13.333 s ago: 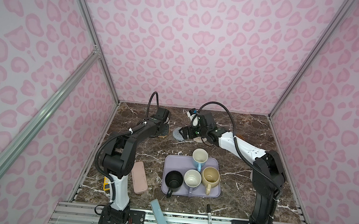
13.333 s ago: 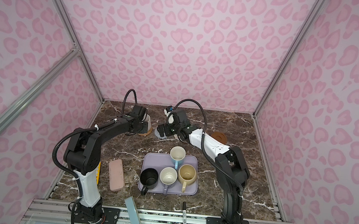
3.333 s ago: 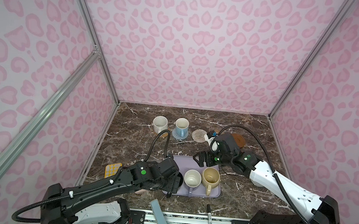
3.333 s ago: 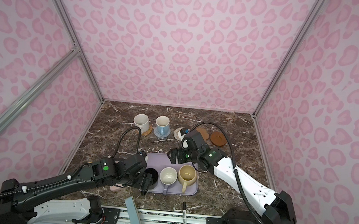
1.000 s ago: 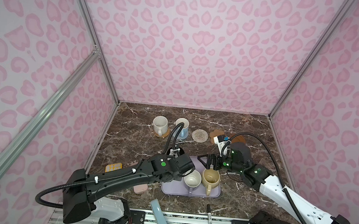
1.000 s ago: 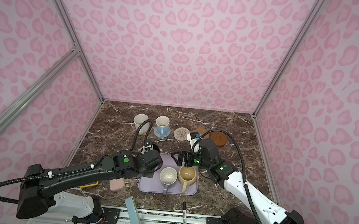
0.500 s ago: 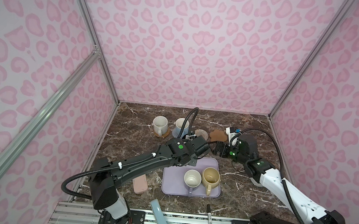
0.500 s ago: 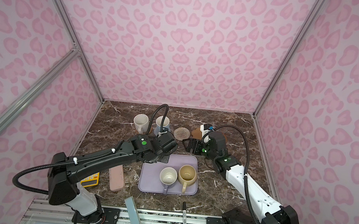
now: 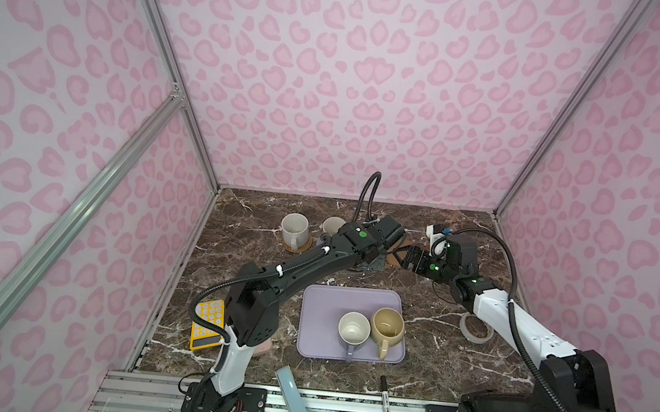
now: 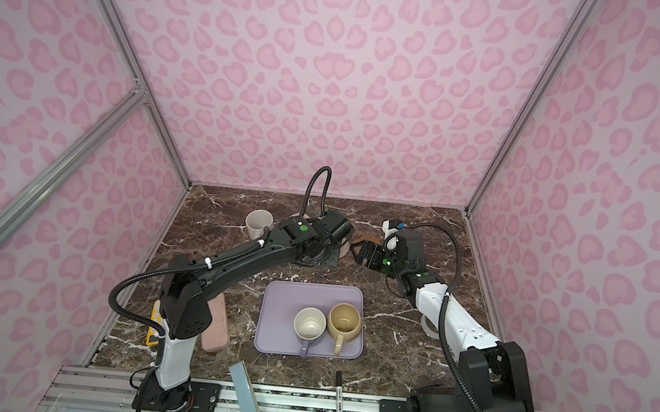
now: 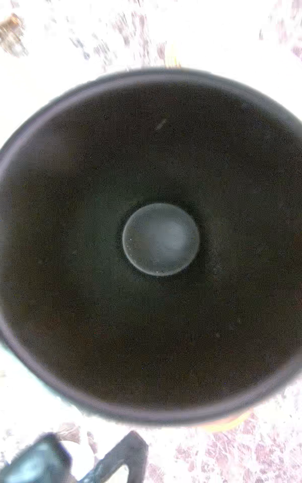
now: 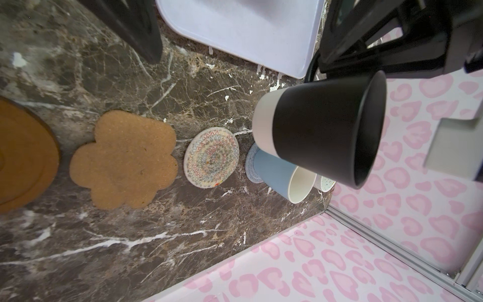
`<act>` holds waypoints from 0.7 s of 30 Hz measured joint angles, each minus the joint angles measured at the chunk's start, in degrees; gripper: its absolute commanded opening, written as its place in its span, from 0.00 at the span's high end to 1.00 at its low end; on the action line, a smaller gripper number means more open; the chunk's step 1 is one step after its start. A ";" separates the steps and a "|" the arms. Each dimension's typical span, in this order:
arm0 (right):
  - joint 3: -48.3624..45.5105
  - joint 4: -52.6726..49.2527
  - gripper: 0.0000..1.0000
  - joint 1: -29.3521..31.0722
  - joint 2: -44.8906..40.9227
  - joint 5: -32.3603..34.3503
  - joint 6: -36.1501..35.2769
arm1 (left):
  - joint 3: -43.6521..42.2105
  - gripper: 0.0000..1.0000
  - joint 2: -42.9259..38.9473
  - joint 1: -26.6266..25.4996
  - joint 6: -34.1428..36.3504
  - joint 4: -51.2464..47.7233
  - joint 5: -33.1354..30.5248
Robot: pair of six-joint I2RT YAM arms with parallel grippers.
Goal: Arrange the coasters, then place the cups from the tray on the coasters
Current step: 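Carry the black mug with the left gripper toward the multicolour woven coaster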
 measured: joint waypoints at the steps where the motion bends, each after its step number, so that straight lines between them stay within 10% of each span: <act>1: 0.20 0.28 0.04 -0.09 0.66 -0.22 -0.31 | 0.94 1.00 1.14 0.48 0.22 -0.17 0.28; 21: -0.31 2.75 0.06 -2.56 5.27 -0.66 -1.29 | 16.61 1.00 18.14 4.92 -0.55 -1.38 2.29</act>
